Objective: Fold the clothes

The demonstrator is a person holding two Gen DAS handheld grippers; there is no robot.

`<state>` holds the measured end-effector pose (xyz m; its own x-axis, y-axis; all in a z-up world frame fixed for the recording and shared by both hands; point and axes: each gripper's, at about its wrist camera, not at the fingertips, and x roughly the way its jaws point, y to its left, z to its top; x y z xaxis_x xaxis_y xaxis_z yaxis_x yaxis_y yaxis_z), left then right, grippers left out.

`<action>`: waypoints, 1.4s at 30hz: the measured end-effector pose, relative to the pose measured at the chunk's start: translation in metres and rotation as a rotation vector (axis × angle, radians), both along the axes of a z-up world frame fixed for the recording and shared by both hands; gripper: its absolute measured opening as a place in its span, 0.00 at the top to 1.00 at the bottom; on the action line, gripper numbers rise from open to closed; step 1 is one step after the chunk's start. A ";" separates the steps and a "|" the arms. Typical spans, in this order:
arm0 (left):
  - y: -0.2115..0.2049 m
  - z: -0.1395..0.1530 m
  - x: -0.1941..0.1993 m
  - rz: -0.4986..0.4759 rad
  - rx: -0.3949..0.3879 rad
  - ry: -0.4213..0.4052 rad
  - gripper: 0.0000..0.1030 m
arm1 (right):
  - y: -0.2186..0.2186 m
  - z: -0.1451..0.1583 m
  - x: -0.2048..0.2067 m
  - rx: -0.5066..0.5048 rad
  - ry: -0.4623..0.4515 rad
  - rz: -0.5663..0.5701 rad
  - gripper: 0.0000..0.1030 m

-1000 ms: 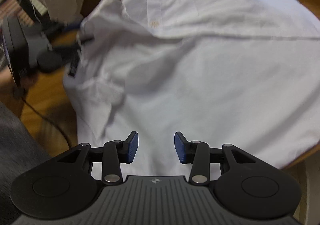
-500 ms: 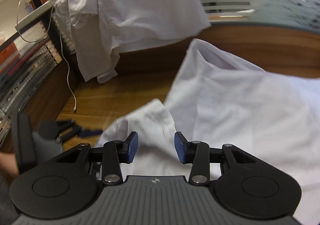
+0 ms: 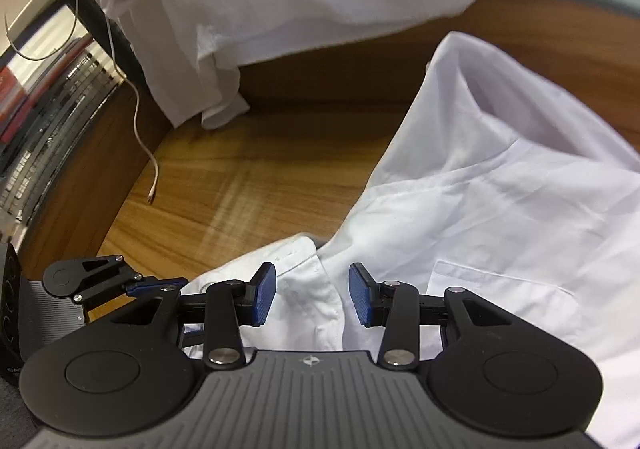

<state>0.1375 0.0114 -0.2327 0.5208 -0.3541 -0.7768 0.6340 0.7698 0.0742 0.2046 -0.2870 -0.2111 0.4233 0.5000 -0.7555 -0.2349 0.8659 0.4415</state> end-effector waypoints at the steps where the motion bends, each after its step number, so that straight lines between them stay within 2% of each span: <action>1: 0.000 0.000 0.000 -0.001 -0.002 0.001 0.49 | -0.002 -0.003 0.003 0.012 0.014 0.007 0.55; 7: 0.003 -0.001 0.001 0.007 -0.025 0.028 0.49 | -0.006 -0.013 0.014 0.097 0.068 0.034 0.56; 8: 0.004 -0.001 0.001 0.008 -0.025 0.031 0.50 | -0.004 -0.013 0.014 0.102 0.072 0.042 0.61; 9: 0.003 -0.001 0.001 0.007 -0.024 0.031 0.50 | -0.002 -0.012 0.013 0.095 0.068 0.049 0.76; 10: 0.003 -0.001 0.001 0.004 -0.020 0.031 0.50 | -0.001 -0.011 0.011 0.087 0.062 0.054 0.84; 11: 0.003 -0.001 0.001 0.000 -0.016 0.032 0.50 | -0.001 -0.008 0.009 0.081 0.055 0.051 0.97; 12: 0.003 0.000 0.001 -0.005 -0.020 0.032 0.50 | -0.003 -0.003 0.005 0.082 0.043 0.039 0.98; 17: 0.006 0.009 0.002 -0.038 -0.079 0.069 0.49 | -0.014 0.027 -0.035 0.109 -0.037 0.016 0.98; 20: 0.004 0.014 0.002 -0.068 -0.097 0.088 0.43 | -0.014 0.045 -0.068 0.088 -0.066 0.016 0.98; 21: 0.003 0.014 0.001 -0.078 -0.096 0.090 0.40 | -0.014 0.049 -0.079 0.083 -0.071 0.008 0.98; 25: -0.003 0.010 -0.005 -0.131 -0.059 0.088 0.40 | -0.018 0.054 -0.122 0.053 -0.075 -0.046 0.99; 26: -0.005 0.008 -0.008 -0.143 -0.041 0.079 0.42 | -0.019 0.054 -0.132 0.043 -0.074 -0.060 0.99; 27: -0.007 0.007 -0.012 -0.155 -0.023 0.071 0.57 | -0.019 0.052 -0.142 0.037 -0.075 -0.073 0.99; 29: -0.014 0.002 -0.016 -0.171 0.038 0.055 0.74 | -0.018 0.045 -0.159 0.028 -0.078 -0.082 0.99; 30: -0.015 0.001 -0.019 -0.170 0.052 0.029 0.78 | -0.015 0.041 -0.163 0.011 -0.073 -0.071 0.99; 34: -0.019 0.002 -0.029 -0.175 0.087 -0.057 0.81 | -0.005 0.026 -0.178 -0.057 -0.057 -0.024 0.98; 37: -0.020 0.003 -0.033 -0.178 0.105 -0.107 0.82 | -0.002 0.028 -0.179 -0.083 -0.075 0.015 0.92; 38: -0.020 0.003 -0.034 -0.177 0.108 -0.119 0.82 | -0.003 0.031 -0.177 -0.082 -0.084 0.025 0.87; 39: -0.019 0.003 -0.036 -0.175 0.112 -0.131 0.82 | -0.004 0.034 -0.174 -0.076 -0.095 0.032 0.76; 42: -0.018 0.006 -0.041 -0.171 0.120 -0.151 0.81 | -0.008 0.040 -0.163 -0.045 -0.118 0.050 0.66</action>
<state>0.0963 -0.0071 -0.2264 0.5747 -0.3569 -0.7364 0.7288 0.6326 0.2621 0.0414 -0.2949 -0.1715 0.4861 0.4893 -0.7241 -0.3262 0.8703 0.3691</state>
